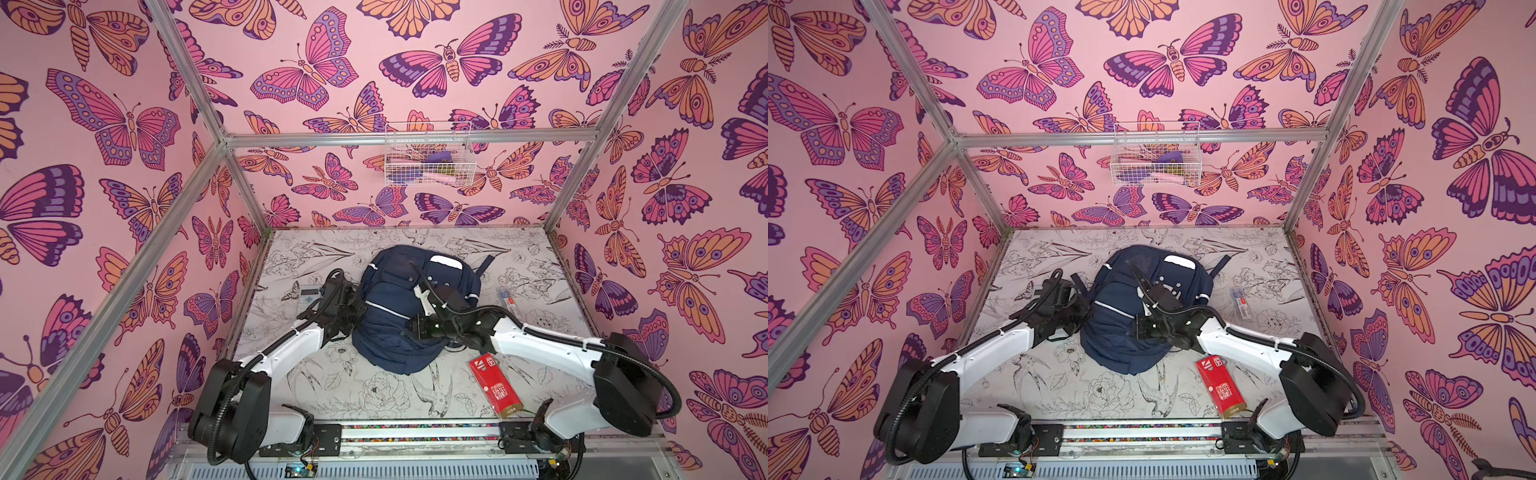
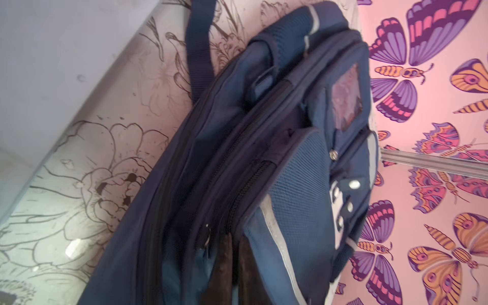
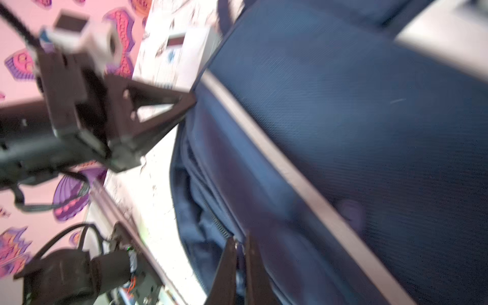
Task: Pack books, pencil case, and school supplies into a backpack
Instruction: Unzip the student bag at the center of the table.
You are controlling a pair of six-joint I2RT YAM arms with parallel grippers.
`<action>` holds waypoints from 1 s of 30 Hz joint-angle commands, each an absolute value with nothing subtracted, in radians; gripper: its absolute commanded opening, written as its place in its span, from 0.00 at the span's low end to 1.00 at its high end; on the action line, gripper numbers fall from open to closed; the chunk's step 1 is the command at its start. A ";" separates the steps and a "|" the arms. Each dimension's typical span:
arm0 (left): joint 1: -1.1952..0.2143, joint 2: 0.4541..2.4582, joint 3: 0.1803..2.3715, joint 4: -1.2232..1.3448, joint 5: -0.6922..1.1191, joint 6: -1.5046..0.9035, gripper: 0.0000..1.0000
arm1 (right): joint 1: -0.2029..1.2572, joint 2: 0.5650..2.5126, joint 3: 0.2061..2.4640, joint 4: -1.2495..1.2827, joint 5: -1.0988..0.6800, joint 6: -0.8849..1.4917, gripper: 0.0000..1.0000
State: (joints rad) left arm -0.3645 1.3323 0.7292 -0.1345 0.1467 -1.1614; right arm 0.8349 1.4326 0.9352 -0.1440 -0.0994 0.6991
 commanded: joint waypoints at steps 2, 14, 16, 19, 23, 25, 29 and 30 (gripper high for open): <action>-0.364 1.311 0.697 -0.176 0.114 -1.195 0.00 | 0.720 1.355 0.944 -0.314 0.086 0.590 0.00; -0.446 1.261 0.749 -0.203 0.145 -1.111 0.57 | 0.636 1.267 0.859 -0.353 -0.139 0.477 0.00; -0.445 1.338 0.800 -0.219 0.170 -1.070 0.62 | 0.640 1.257 0.828 -0.331 -0.141 0.495 0.00; -0.435 1.412 0.850 -0.264 0.187 -1.023 0.67 | 0.640 1.246 0.809 -0.318 -0.139 0.506 0.00; -0.405 1.487 0.875 -0.280 0.216 -0.990 0.65 | 0.640 1.254 0.813 -0.315 -0.147 0.502 0.00; -0.392 1.527 0.894 -0.264 0.248 -0.979 0.54 | 0.641 1.260 0.813 -0.307 -0.153 0.502 0.00; -0.386 1.603 0.914 -0.149 0.368 -0.997 0.11 | 0.645 1.272 0.810 -0.282 -0.166 0.510 0.00; -0.385 1.609 0.910 -0.124 0.386 -1.022 0.00 | 0.651 1.276 0.808 -0.274 -0.167 0.514 0.00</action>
